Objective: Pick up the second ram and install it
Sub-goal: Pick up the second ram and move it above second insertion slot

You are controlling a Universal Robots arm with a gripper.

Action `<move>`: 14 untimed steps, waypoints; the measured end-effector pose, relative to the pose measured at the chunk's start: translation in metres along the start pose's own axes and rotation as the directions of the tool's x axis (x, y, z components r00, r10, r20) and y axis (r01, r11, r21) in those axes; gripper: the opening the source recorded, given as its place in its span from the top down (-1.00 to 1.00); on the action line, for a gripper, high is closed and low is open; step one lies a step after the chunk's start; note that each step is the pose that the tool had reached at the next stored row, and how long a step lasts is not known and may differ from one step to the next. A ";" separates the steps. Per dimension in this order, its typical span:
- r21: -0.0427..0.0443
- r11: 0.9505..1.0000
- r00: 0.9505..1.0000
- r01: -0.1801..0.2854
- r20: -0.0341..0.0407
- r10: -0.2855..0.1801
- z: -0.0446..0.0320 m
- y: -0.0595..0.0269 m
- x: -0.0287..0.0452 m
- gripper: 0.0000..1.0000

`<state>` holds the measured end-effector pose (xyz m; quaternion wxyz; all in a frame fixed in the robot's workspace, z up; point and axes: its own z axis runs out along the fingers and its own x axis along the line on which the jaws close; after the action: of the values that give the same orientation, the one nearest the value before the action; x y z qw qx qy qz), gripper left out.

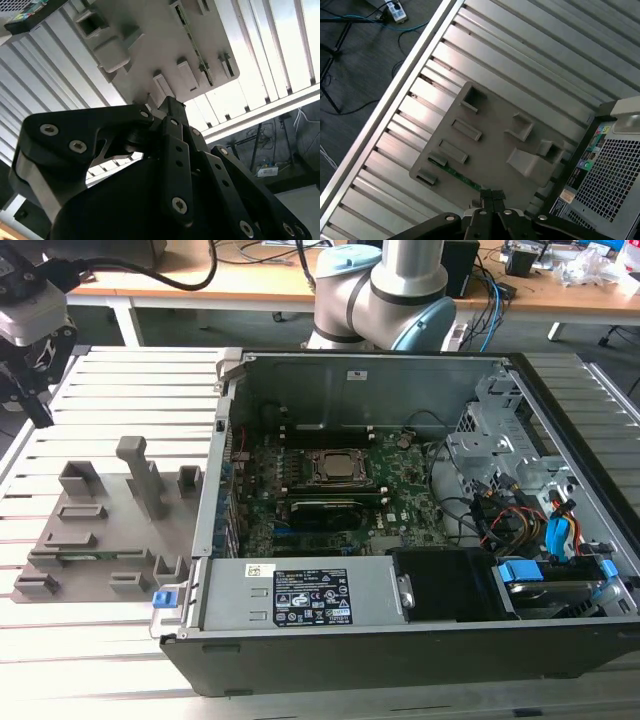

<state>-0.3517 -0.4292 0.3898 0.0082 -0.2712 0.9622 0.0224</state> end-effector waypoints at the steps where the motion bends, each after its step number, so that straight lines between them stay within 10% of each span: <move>1: -0.001 1.000 1.000 0.019 -0.001 -0.019 0.0000 0.0000 0.0000 0.79; 14: -0.006 0.982 0.982 0.190 -0.007 -0.190 0.0000 0.0000 0.0000 0.79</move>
<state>-0.3517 -0.4292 0.3899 0.0060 -0.3620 0.9319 0.0231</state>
